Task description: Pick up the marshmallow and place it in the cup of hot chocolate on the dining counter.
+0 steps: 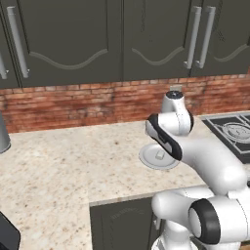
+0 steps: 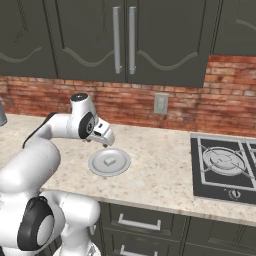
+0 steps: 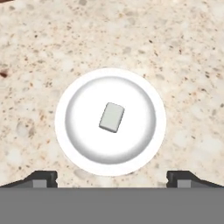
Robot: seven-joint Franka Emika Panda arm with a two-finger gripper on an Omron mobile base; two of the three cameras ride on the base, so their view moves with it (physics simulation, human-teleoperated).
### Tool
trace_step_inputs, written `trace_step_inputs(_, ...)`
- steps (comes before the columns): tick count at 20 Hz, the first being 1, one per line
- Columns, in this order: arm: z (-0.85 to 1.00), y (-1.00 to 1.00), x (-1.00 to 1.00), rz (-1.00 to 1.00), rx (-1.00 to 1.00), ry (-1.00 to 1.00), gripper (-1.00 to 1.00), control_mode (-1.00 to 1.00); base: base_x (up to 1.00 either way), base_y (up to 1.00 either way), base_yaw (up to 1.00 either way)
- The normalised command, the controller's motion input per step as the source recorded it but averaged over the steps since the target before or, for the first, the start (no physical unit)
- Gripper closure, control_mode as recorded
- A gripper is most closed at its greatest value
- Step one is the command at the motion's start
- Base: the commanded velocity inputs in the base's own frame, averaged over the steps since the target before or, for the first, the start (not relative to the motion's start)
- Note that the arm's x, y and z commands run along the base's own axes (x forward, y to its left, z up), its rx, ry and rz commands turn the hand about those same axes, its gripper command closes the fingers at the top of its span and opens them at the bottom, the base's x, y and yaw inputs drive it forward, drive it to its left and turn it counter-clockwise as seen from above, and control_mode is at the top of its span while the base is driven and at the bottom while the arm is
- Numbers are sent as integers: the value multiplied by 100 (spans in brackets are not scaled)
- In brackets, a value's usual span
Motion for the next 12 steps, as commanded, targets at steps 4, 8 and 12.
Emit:
trace_step_inputs(4,-28,-12,22,0,2,2,-100,-100,0,0,0)
trace_step_inputs(8,-24,-13,25,0,4,5,-100,-100,0,0,0)
trace_step_inputs(12,-24,-3,13,0,2,3,-100,-100,0,0,0)
